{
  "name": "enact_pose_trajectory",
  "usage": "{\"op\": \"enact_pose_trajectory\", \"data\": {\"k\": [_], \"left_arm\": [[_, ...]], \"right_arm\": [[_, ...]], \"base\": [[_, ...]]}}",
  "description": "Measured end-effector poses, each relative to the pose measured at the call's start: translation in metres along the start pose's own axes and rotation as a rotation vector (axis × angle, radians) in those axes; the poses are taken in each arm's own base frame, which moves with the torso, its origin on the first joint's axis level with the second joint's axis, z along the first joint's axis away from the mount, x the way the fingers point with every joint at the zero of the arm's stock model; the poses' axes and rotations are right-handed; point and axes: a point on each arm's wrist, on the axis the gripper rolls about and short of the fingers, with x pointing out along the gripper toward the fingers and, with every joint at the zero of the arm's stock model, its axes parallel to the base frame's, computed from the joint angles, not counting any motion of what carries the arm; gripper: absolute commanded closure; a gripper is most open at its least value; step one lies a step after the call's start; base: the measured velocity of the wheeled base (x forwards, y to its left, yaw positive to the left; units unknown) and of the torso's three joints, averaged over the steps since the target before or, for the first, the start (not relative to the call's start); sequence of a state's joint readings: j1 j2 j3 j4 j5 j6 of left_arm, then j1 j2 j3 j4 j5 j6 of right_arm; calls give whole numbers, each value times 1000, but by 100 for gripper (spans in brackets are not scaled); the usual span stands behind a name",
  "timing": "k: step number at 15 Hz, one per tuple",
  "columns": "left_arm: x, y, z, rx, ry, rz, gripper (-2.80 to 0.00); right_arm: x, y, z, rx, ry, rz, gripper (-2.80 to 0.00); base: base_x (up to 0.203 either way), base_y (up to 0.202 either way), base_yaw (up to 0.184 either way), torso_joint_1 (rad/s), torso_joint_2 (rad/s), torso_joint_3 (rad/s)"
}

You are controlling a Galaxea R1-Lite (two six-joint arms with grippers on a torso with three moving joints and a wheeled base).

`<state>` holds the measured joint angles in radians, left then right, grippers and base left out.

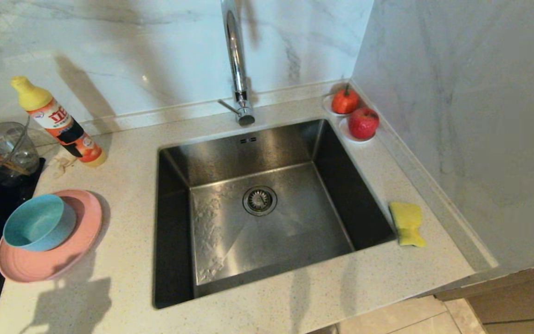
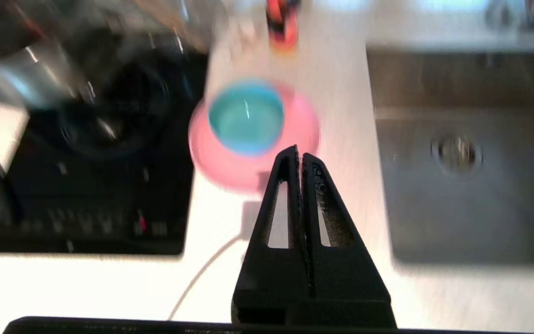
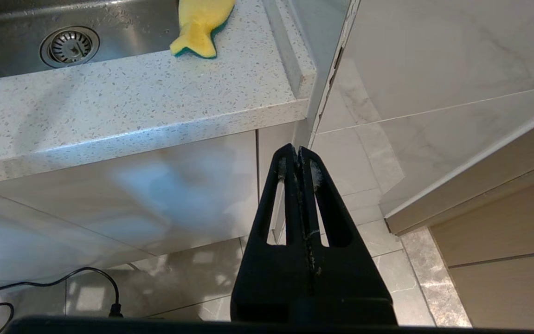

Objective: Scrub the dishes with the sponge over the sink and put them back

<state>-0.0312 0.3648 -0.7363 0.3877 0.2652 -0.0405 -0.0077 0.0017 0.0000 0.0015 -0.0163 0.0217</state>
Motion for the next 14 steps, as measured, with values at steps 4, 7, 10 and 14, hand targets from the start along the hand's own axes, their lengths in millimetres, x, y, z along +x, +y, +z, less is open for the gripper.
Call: {"op": "enact_pose_trajectory", "data": {"k": [4, 7, 10, 14], "left_arm": [[-4, 2, -96, 73, 95, -94, 0], [4, 0, -136, 126, 105, -181, 0], [11, -3, -155, 118, 91, -257, 0], [13, -4, -160, 93, 83, -271, 0]], "right_arm": [[0, 0, 0, 0, 0, 1, 0], [0, 0, 0, -20, 0, 2, 0], [0, 0, 0, -6, 0, 1, 0], [0, 0, 0, -6, 1, 1, 0]], "base": [[0, 0, 0, 0, 0, 0], [0, 0, 0, 0, 0, 0], [0, 0, 0, 0, 0, 0], [0, 0, 0, 0, 0, 0]]}}
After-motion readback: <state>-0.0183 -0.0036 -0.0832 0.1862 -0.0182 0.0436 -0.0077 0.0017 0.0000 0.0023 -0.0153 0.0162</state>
